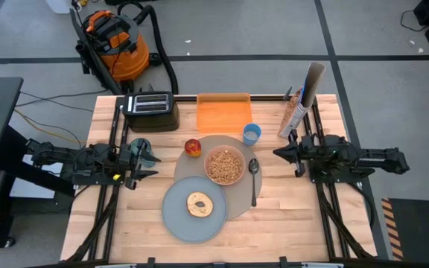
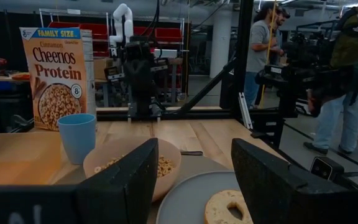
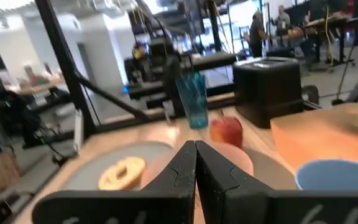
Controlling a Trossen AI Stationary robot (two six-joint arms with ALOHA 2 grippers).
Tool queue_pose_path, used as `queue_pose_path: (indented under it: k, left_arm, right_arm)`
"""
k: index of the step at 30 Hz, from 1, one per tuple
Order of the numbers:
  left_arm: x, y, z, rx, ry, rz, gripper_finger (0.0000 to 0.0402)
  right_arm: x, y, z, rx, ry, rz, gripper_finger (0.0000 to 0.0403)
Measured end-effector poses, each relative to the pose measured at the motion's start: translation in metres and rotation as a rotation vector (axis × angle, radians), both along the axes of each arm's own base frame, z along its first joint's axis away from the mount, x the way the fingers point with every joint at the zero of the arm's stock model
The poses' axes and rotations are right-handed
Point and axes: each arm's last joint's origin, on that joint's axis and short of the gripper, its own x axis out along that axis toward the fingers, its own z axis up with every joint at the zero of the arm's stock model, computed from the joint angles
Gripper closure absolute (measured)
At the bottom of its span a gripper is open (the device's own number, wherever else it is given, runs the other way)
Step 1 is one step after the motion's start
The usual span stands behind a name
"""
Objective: Arrange a breakfast setting
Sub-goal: Return to Home Position
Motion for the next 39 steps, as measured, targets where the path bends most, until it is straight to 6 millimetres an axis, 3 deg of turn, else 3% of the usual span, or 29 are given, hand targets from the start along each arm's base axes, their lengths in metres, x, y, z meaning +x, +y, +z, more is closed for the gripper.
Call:
queue_pose_path:
  k: [6,39]
  left_arm:
    - [0.0000,0.0000,0.0000,0.000,0.000,0.000,0.0191]
    - [0.0000,0.0000,-0.0002,0.000,0.001,0.000,0.0191]
  right_arm:
    - [0.0001,-0.0025,-0.0008,-0.030,0.011,-0.077,0.0389]
    - [0.0018,-0.0022,-0.0050,-0.026,0.059,-0.076,0.0389]
